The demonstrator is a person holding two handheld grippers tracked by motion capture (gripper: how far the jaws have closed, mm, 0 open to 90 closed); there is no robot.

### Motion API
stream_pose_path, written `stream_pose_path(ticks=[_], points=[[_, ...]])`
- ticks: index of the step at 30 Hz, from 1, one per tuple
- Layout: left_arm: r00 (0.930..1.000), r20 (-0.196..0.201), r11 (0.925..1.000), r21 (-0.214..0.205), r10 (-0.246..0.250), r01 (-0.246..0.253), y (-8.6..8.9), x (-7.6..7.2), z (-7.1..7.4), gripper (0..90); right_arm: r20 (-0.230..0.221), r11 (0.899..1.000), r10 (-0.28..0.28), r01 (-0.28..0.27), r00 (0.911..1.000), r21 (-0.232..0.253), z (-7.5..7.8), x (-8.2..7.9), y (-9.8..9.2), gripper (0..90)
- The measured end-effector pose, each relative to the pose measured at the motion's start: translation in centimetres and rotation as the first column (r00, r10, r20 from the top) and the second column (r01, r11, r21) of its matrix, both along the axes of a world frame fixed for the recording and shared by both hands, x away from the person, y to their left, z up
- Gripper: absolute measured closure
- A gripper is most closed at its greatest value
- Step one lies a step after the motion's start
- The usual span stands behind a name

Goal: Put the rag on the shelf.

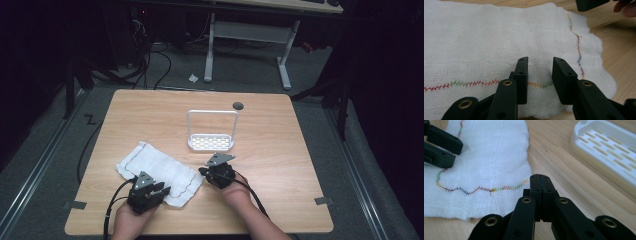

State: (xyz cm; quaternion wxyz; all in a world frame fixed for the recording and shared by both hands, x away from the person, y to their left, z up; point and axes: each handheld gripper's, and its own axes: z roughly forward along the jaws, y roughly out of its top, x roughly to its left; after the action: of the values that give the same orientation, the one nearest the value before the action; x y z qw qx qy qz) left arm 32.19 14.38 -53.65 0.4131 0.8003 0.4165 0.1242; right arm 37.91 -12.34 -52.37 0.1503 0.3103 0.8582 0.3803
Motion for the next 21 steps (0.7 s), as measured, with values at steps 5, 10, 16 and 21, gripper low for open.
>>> stream_pose_path(ticks=[5, 10, 16, 21], points=[[1.0000, 0.000, 1.0000, -0.001, 0.003, -0.003, 0.0, 0.0, 0.0, 67.2, -0.004, 1.000, 0.010, -0.010, 0.9999, 0.022, -0.3, 0.0, 0.1, 90.0], [1.0000, -0.001, 1.0000, -0.004, 0.004, -0.004, 0.0, 0.0, -0.1, 67.1, 0.000, 0.999, 0.024, -0.024, 0.9997, 0.041, 0.3, -0.2, 0.7, 90.0], [1.0000, 0.000, 0.9999, -0.009, 0.005, -0.005, -0.1, 0.0, -0.1, 66.3, -0.038, 0.999, 0.034, -0.034, 0.9987, 0.000, -0.9, -0.3, 0.8, 90.0], [0.9986, -0.021, 0.9986, -0.022, -0.048, 0.047, -1.4, -0.6, 0.0, 66.0, -0.034, 0.999, 0.042, -0.042, 0.9985, 0.004, -1.0, -3.6, -1.7, 90.0]])
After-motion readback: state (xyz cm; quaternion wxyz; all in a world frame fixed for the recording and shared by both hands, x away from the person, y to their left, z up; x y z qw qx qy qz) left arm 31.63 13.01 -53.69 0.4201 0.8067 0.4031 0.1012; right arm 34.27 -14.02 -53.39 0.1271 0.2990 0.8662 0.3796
